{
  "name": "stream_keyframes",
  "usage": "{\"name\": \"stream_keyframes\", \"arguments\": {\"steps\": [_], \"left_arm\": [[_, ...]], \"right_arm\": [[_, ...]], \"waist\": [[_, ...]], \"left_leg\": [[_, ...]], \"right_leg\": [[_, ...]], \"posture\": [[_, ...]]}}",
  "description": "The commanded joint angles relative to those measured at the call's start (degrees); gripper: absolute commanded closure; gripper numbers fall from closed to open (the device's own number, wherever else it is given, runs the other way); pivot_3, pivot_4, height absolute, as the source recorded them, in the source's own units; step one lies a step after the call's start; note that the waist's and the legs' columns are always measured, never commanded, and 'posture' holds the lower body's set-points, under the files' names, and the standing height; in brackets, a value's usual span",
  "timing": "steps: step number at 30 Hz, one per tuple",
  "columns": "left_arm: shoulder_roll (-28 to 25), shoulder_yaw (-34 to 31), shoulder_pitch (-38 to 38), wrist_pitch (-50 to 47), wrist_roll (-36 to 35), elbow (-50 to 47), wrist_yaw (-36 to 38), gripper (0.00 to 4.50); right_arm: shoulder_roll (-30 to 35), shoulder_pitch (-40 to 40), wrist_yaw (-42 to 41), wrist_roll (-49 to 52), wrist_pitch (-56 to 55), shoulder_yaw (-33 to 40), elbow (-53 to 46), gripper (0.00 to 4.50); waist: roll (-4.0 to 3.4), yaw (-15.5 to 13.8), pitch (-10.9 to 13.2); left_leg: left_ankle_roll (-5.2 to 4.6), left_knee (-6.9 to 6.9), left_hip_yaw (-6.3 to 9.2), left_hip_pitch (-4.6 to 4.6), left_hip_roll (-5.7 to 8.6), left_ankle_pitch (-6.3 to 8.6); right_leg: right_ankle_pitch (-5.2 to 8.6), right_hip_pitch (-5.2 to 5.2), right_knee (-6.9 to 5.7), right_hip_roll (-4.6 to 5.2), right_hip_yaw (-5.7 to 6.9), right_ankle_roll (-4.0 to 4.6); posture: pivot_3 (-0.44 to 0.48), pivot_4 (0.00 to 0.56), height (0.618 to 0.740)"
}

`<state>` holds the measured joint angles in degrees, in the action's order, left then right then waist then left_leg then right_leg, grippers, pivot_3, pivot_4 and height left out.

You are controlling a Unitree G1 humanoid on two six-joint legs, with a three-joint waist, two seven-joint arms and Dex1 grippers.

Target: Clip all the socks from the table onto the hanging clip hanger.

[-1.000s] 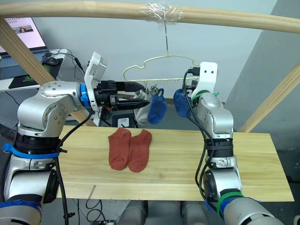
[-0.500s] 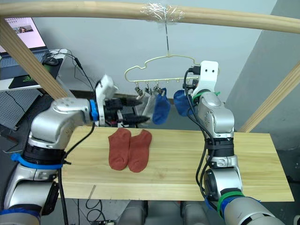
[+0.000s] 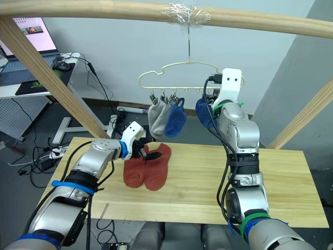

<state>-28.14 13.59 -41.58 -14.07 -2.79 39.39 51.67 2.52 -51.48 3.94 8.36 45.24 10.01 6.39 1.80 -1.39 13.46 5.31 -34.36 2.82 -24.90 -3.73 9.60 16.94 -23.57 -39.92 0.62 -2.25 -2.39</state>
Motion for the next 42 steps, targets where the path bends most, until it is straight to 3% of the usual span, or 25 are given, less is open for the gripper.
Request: {"name": "stream_keyframes", "arguments": {"steps": [1, 9, 16, 31, 42], "left_arm": [[2.2, 1.1, -3.5, 5.3, 3.5, 7.0, -1.4, 0.02], [6.1, 3.5, -7.5, 8.3, 10.3, 19.1, -3.3, 0.02], [7.4, 3.3, -7.6, 8.0, 12.1, 22.7, -3.2, 0.02], [8.5, 1.8, -6.7, 8.1, 11.0, 18.8, 0.2, 4.48], [12.0, -2.8, -6.4, -2.4, 1.8, 0.8, 7.2, 4.48]], "right_arm": [[0.2, -1.3, 0.2, 0.7, -0.1, 0.1, -3.4, 4.50], [0.1, -1.2, 0.6, 0.6, 0.6, 0.2, -4.4, 4.50], [0.3, -1.0, 0.8, 0.5, 1.4, 0.4, -5.4, 4.50], [0.1, -1.0, 0.8, 0.8, 1.7, 0.2, -5.3, 4.50], [-1.4, -1.7, 1.7, 2.9, 4.9, 1.7, -6.8, 4.50]], "waist": [[0.00, 0.0, 0.0], [0.00, 0.3, 0.0], [0.00, 0.5, 0.0], [0.00, 1.0, 0.0], [0.00, 1.1, 0.0]], "left_leg": [[0.00, 0.00, 0.00, 0.00, 0.01, 0.00], [0.00, 0.02, 0.00, 0.00, 0.00, 0.00], [-0.01, -0.01, 0.00, 0.02, 0.01, -0.01], [-0.01, -0.01, 0.01, 0.02, 0.01, -0.01], [-0.01, 0.00, 0.02, 0.00, 0.00, -0.01]], "right_leg": [[0.00, 0.00, 0.00, 0.00, -0.01, 0.00], [0.00, 0.00, 0.00, -0.01, -0.01, 0.00], [0.00, 0.02, -0.04, 0.00, -0.01, 0.00], [0.00, 0.02, -0.06, 0.00, 0.00, 0.00], [0.00, 0.02, -0.05, 0.00, 0.01, 0.00]], "posture": [[0.160, 0.198, 0.740], [0.113, 0.196, 0.740], [0.108, 0.196, 0.740], [0.116, 0.193, 0.740], [0.114, 0.196, 0.740]]}}
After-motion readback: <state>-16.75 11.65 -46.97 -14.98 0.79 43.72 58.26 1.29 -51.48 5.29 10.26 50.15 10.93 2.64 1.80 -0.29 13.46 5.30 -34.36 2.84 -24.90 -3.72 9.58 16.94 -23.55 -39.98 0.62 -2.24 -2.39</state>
